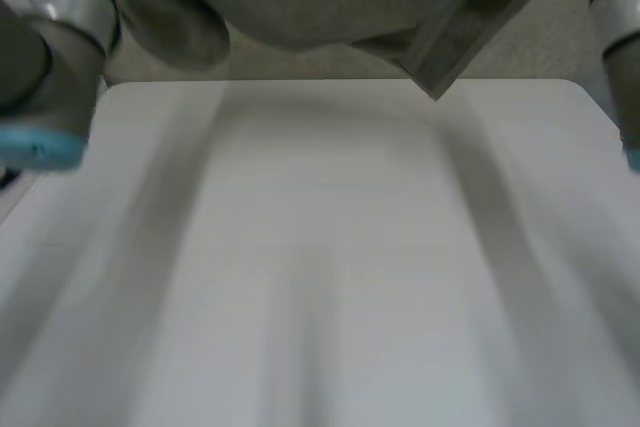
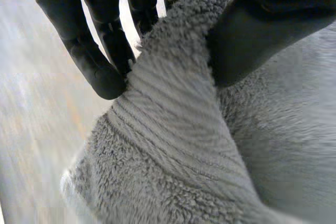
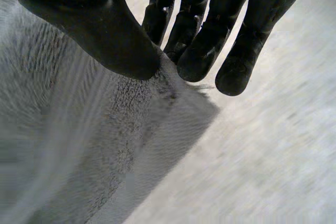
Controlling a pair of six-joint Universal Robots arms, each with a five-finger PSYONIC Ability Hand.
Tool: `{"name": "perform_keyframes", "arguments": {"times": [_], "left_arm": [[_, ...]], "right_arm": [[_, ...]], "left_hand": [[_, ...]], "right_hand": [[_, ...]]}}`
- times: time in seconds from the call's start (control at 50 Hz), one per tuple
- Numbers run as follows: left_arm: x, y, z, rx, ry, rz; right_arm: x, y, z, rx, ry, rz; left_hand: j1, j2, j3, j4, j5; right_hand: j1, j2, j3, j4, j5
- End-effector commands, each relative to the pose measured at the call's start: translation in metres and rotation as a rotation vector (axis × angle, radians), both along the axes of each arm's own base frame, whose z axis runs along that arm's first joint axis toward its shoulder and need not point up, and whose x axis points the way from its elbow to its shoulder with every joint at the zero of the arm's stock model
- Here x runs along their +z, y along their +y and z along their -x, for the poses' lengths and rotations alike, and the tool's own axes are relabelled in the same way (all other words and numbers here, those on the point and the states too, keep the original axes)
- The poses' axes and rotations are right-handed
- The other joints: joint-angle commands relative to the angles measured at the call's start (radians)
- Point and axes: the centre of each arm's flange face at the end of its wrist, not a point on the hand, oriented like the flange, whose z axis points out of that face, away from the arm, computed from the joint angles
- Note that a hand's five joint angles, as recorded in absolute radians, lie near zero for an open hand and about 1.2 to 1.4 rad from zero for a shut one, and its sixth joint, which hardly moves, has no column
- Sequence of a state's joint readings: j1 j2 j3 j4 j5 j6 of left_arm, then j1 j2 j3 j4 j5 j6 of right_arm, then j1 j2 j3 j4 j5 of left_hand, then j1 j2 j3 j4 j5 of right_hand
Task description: Fold the towel.
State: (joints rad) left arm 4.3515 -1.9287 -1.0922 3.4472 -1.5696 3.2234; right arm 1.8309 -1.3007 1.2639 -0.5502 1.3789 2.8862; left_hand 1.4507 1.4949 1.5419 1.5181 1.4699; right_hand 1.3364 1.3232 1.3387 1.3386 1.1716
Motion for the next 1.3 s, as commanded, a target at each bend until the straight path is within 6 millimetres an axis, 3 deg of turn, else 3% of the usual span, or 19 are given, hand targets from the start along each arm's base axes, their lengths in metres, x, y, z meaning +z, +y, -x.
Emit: {"name": "perform_keyframes", "arguments": {"times": [0.02,0.04,0.06,0.08,0.1,0.12,0.14,0.2,0.28,0.3,0.36,0.4,0.6,0.72,0.78,1.02,1.1,1.16,1.3], "left_arm": [[-0.125,0.028,-0.014,-0.022,-0.15,-0.356],[-0.125,0.028,-0.014,-0.022,-0.15,-0.356],[-0.146,0.035,-0.017,-0.037,-0.17,-0.404],[-0.167,0.045,-0.018,-0.062,-0.192,-0.446],[-0.167,0.045,-0.018,-0.062,-0.192,-0.446],[-0.183,0.054,-0.019,-0.086,-0.217,-0.47],[-0.198,0.063,-0.02,-0.107,-0.253,-0.484],[-0.209,0.071,-0.021,-0.121,-0.302,-0.484],[-0.229,0.085,-0.035,-0.1,-0.475,-0.472],[-0.233,0.087,-0.04,-0.083,-0.531,-0.465],[-0.233,0.09,-0.045,-0.067,-0.577,-0.455],[-0.222,0.094,-0.05,-0.041,-0.629,-0.401],[-0.182,0.101,-0.044,-0.038,-0.558,-0.287],[-0.181,0.102,-0.037,-0.062,-0.553,-0.286],[-0.191,0.102,-0.034,-0.081,-0.573,-0.328],[-0.218,0.081,-0.032,-0.086,-0.623,-0.521],[-0.219,0.068,-0.037,-0.013,-0.627,-0.579],[-0.218,0.068,-0.041,0.018,-0.614,-0.614],[-0.218,0.08,-0.04,0.008,-0.577,-0.676]], "right_arm": [[-0.09,0.031,-0.005,0.128,0.143,-0.285],[-0.112,0.041,-0.004,0.157,0.168,-0.349],[-0.132,0.052,-0.004,0.178,0.19,-0.411],[-0.132,0.052,-0.004,0.178,0.19,-0.411],[-0.15,0.063,-0.003,0.198,0.208,-0.464],[-0.165,0.072,-0.002,0.21,0.224,-0.515],[-0.165,0.072,-0.002,0.21,0.224,-0.516],[-0.189,0.087,0.001,0.216,0.245,-0.606],[-0.206,0.099,0.008,0.202,0.296,-0.684],[-0.206,0.099,0.008,0.202,0.296,-0.684],[-0.208,0.104,0.01,0.198,0.327,-0.707],[-0.208,0.105,0.01,0.198,0.336,-0.708],[-0.214,0.109,0.012,0.197,0.339,-0.731],[-0.217,0.11,0.012,0.196,0.343,-0.738],[-0.218,0.11,0.012,0.195,0.345,-0.739],[-0.218,0.11,0.012,0.198,0.345,-0.736],[-0.221,0.11,0.011,0.2,0.348,-0.743],[-0.221,0.109,0.011,0.2,0.348,-0.742],[-0.22,0.108,0.011,0.197,0.347,-0.741]], "left_hand": [[-0.086,-0.13,-0.177,-0.154,-0.28],[-0.086,-0.131,-0.178,-0.154,-0.28],[-0.086,-0.131,-0.178,-0.154,-0.28],[-0.101,-0.145,-0.192,-0.168,-0.295],[-0.101,-0.145,-0.192,-0.168,-0.295],[-0.159,-0.203,-0.25,-0.227,-0.353],[-0.253,-0.297,-0.344,-0.32,-0.446],[-0.353,-0.398,-0.445,-0.421,-0.547],[-0.757,-0.801,-0.848,-0.824,-0.951],[-0.895,-0.939,-0.986,-0.963,-1.089],[-0.985,-1.029,-1.076,-1.052,-1.178],[-1.067,-1.111,-1.158,-1.134,-1.26],[-1.111,-1.155,-1.202,-1.178,-1.305],[-1.096,-1.14,-1.188,-1.164,-1.29],[-1.085,-1.129,-1.176,-1.152,-1.278],[-0.979,-1.023,-1.07,-1.046,-1.173],[-0.806,-0.851,-0.898,-0.874,-1.0],[-0.551,-0.596,-0.643,-0.619,-0.745],[-0.362,-0.406,-0.454,-0.43,-0.556]], "right_hand": [[0.06,0.073,0.058,0.058,0.05],[0.06,0.073,0.058,0.058,0.05],[0.06,0.073,0.058,0.058,0.05],[0.06,0.073,0.058,0.058,0.05],[0.06,0.073,0.058,0.058,0.05],[0.06,0.073,0.058,0.058,0.05],[0.06,0.073,0.058,0.058,0.05],[0.06,0.073,0.058,0.058,0.05],[0.06,0.073,0.058,0.058,0.05],[0.06,0.073,0.058,0.058,0.05],[0.06,0.073,0.058,0.058,0.05],[0.06,0.073,0.058,0.058,0.05],[0.06,0.073,0.058,0.058,0.05],[0.06,0.073,0.058,0.058,0.05],[0.06,0.073,0.058,0.058,0.05],[0.06,0.073,0.058,0.058,0.05],[0.06,0.073,0.058,0.058,0.05],[0.06,0.073,0.058,0.058,0.05],[0.06,0.073,0.058,0.058,0.05]]}}
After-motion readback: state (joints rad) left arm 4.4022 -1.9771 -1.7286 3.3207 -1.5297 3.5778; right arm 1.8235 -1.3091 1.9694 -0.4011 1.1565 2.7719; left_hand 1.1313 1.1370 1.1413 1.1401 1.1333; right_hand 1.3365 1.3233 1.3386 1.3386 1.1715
